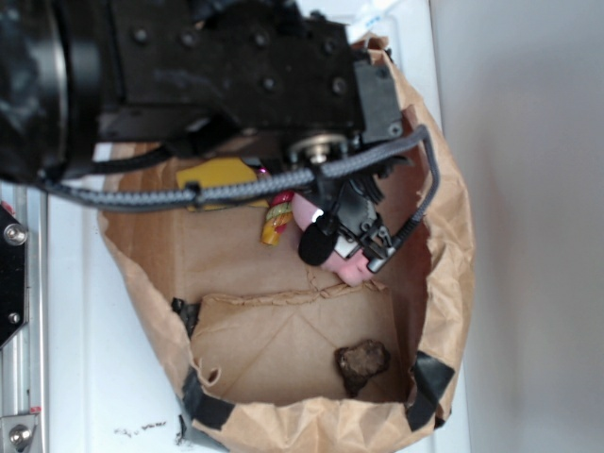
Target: Grab the multicolored rope.
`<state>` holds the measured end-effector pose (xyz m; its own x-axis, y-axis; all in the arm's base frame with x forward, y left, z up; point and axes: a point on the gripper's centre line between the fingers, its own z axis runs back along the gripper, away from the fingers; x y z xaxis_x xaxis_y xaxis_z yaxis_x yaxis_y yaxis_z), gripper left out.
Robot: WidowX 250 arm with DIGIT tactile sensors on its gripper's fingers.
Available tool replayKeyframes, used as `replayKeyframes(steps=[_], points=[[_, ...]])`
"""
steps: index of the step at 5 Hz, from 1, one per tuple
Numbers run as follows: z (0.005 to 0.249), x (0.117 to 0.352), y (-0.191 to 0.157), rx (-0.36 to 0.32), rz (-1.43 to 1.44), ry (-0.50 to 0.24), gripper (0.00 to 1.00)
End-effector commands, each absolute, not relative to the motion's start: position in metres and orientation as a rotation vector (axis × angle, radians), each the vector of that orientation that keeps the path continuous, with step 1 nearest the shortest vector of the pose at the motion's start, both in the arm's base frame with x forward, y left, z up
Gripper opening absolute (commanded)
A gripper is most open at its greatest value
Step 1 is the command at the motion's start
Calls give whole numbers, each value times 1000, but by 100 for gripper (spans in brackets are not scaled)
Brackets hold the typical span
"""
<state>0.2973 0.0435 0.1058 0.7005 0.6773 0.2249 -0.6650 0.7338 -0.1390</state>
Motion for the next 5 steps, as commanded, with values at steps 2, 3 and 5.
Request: replayKeyframes(steps=[2,3,5], points=[[105,313,53,-1,791,-319,100],[102,317,58,24,778,-303,100],[102,317,58,24,778,-303,100]])
